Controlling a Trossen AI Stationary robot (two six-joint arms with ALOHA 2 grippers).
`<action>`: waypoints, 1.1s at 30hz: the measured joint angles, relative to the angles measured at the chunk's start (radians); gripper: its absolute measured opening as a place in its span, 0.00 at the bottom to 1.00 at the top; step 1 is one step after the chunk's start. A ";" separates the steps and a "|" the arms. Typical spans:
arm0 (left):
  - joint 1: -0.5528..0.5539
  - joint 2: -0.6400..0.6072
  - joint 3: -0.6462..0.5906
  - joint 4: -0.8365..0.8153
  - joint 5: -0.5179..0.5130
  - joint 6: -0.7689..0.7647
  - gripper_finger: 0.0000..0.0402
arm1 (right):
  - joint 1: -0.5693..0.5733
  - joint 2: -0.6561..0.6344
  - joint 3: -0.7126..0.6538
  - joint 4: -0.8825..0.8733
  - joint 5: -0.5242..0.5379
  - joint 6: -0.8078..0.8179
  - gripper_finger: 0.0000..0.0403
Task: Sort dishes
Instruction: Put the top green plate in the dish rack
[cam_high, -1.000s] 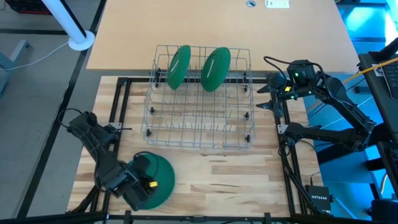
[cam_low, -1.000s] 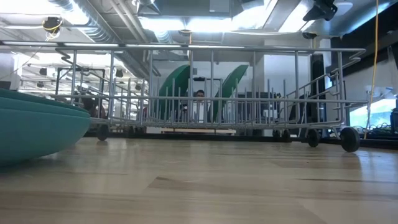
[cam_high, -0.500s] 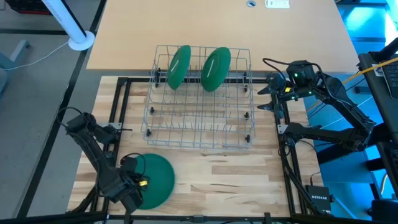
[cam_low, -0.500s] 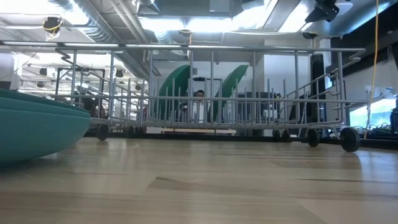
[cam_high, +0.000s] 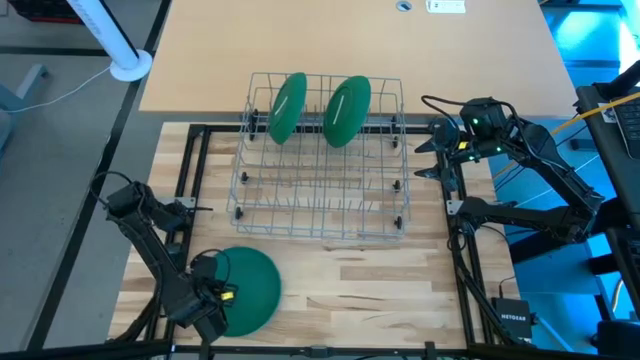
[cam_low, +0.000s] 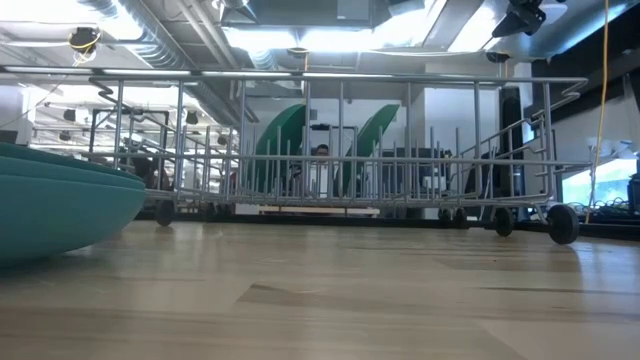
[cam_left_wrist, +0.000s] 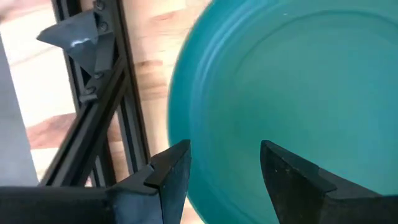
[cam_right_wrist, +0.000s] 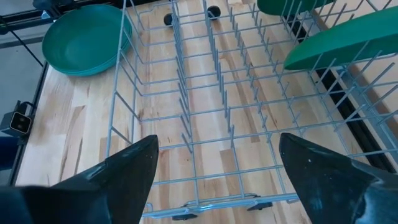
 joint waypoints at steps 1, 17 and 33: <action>-0.004 0.000 -0.003 -0.008 0.000 -0.002 0.45 | 0.000 0.000 0.000 0.000 0.000 0.000 0.84; -0.065 0.000 -0.015 -0.064 0.053 0.011 0.45 | 0.000 -0.001 0.000 -0.001 -0.065 0.007 0.84; -0.154 0.005 -0.025 0.046 0.014 -0.019 0.45 | 0.000 -0.001 0.000 -0.001 -0.089 0.016 0.84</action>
